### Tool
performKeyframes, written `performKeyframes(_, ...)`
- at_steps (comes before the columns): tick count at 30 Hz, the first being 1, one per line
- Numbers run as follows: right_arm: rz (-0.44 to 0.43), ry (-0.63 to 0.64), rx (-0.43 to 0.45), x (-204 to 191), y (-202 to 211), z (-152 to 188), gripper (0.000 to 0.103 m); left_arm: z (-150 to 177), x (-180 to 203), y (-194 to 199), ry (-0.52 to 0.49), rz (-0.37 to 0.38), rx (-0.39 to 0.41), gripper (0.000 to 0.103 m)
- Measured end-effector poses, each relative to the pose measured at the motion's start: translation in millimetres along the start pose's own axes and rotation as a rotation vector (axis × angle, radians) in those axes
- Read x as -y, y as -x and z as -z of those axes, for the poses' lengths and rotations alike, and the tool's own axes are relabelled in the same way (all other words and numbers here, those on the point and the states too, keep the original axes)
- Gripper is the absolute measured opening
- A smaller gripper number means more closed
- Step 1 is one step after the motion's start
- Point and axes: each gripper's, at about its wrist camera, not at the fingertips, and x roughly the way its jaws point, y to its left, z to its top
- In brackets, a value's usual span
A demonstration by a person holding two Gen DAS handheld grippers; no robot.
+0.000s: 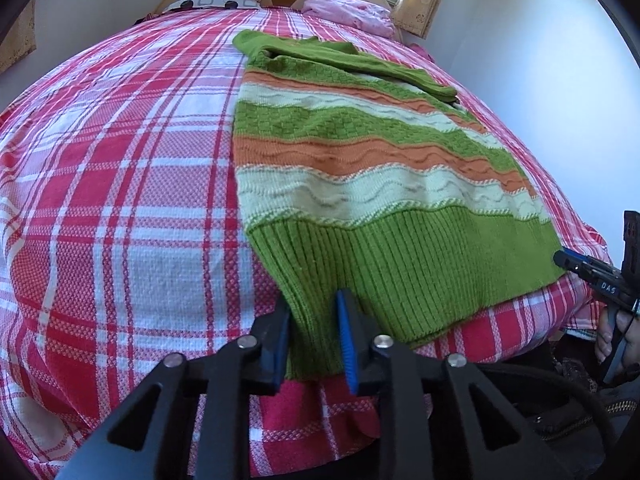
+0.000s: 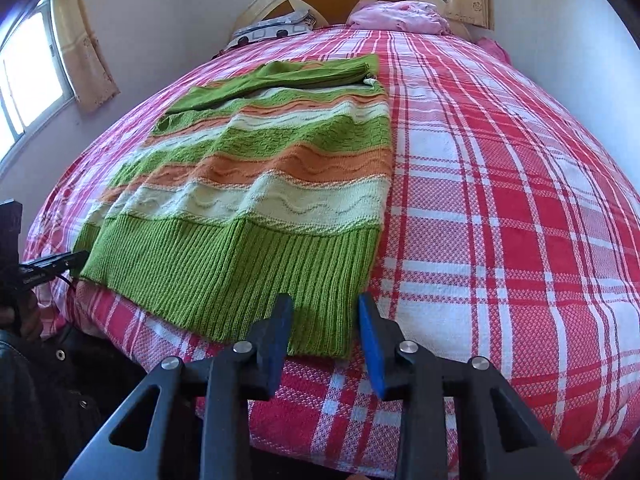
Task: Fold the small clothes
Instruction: 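Close both tools on the ribbed hem, then lift the hem with both tools and fold it over toward the collar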
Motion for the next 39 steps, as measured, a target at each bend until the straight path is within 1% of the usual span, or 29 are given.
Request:
performKeyframes(1,-0.002,0.007,0.006,-0.5,-1.5,1.1,0.029,-0.5,0.0,-1.0,-0.001,0.008,-0.002,0.033)
performKeyframes(2,-0.019,-0.007,0.012,1.5,-2.0,1.5,0.018,-0.9,0.3,-1.2,-0.004,0.010,-0.002,0.033)
performKeyframes(3,-0.044,-0.024,0.016,4.0,-1.8,1.3,0.010,-1.1,1.2,0.2,-0.013,0.018,0.003,0.028)
performKeyframes(4,-0.096,-0.052,0.019,8.0,-0.3,0.9,0.010,-1.1,1.7,2.3,-0.023,0.027,0.011,0.008)
performKeyframes(6,-0.152,-0.092,0.048,14.7,5.6,0.7,0.009,-3.1,2.1,9.8,-0.038,0.041,0.044,0.009)
performKeyframes(9,-0.206,-0.138,0.123,23.7,20.1,-3.5,0.009,-9.2,6.2,29.3,-0.079,0.042,0.145,0.009)
performKeyframes(13,-0.228,-0.133,0.229,21.9,39.5,-12.7,0.009,-20.8,9.5,43.4,-0.102,0.045,0.231,0.009)
performKeyframes(15,-0.223,-0.129,0.252,20.2,42.2,-19.5,0.009,-28.2,10.9,43.7,-0.109,0.048,0.243,0.009)
performKeyframes(18,-0.224,-0.114,0.280,18.7,46.6,-31.2,0.008,-44.3,9.5,44.7,-0.085,0.075,0.263,0.009)
performKeyframes(21,-0.224,-0.090,0.335,16.2,53.5,-54.1,0.008,-59.0,5.9,46.6,-0.059,0.098,0.287,0.009)
performKeyframes(26,-0.205,-0.057,0.410,15.9,58.1,-91.3,0.008,-87.3,-1.8,46.4,-0.012,0.107,0.333,0.009)
performKeyframes(30,-0.201,-0.050,0.441,17.3,55.8,-118.6,0.008,-108.9,-11.9,41.5,0.031,0.120,0.344,0.009)
performKeyframes(34,-0.188,-0.035,0.463,18.8,50.1,-151.8,0.008,-133.9,-15.9,35.7,0.044,0.124,0.358,0.009)
performKeyframes(39,-0.174,-0.037,0.477,21.9,38.5,-185.6,0.008,-164.7,-20.8,27.7,0.060,0.133,0.369,0.009)
